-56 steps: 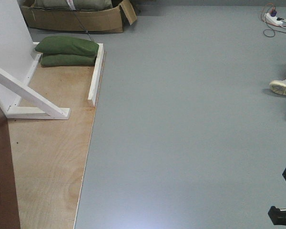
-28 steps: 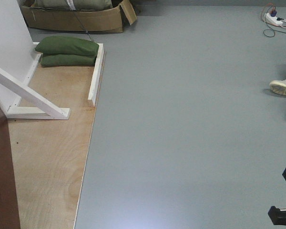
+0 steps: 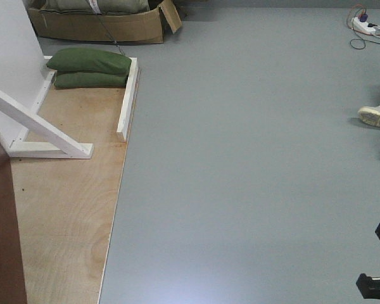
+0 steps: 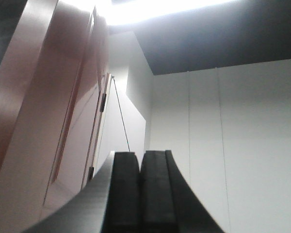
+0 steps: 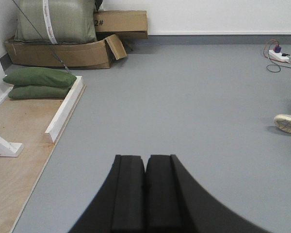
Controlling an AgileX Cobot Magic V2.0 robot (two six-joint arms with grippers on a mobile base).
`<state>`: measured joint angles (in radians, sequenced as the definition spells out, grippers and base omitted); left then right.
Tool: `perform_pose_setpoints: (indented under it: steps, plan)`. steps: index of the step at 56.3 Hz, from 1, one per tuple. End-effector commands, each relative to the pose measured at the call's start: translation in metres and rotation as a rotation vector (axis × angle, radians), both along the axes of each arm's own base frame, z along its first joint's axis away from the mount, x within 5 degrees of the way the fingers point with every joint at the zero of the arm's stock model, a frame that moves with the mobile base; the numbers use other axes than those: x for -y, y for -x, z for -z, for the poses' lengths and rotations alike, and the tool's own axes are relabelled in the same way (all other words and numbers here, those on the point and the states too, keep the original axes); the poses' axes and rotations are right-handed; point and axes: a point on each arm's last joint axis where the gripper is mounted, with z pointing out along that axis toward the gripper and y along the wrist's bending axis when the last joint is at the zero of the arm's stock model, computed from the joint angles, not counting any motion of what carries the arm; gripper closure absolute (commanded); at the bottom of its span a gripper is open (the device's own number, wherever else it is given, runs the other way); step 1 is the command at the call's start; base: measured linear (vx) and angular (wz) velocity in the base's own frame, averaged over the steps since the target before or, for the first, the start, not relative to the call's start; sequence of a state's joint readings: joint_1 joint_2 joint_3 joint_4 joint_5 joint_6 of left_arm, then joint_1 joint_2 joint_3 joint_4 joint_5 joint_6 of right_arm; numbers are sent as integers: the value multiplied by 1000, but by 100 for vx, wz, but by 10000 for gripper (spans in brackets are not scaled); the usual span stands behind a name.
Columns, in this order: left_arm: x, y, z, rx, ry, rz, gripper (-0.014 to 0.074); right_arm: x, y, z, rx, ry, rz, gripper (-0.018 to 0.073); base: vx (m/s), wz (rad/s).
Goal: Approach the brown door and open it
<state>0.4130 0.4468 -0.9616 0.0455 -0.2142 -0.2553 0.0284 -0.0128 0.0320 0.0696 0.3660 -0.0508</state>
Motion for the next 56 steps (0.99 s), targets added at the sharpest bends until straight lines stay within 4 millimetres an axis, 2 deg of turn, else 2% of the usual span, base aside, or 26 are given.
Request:
perform_pose_setpoints:
  steps: [1,7,15,27,33,39,45,50,56]
  plan:
    - [2,4,-11,56,-71,-47,599,1,-2,-5,77,7,4,559,0,0]
    - [-1,-2,-10,9,-118,-117,599,1,-2,-5,77,7,4,559,0,0]
    - [-5,-12,-10,-61,-92,-120,598,1,-2,-5,77,7,4,559,0,0]
    - [-15,-32,-21,-267,-107,-193,594,1,-2,-5,77,7,4,559,0,0]
    - [-16,-34,-30,-281,-154,-237,592,1,-2,-5,77,7,4,559,0,0]
    - [-13,-29,-40,-298,-342,-409,592,1,-2,-5,77,7,4,559,0,0]
    - [-10,-21,-48,-381,-586,-664,592,1,-2,-5,77,7,4,559,0,0]
    - [-15,-13,-51,-536,-702,-860,592,1,-2,-5,77,7,4,559,0,0]
    - [-30,0,-49,-799,-705,-1087,592,1,-2,-5,77,7,4,559,0,0]
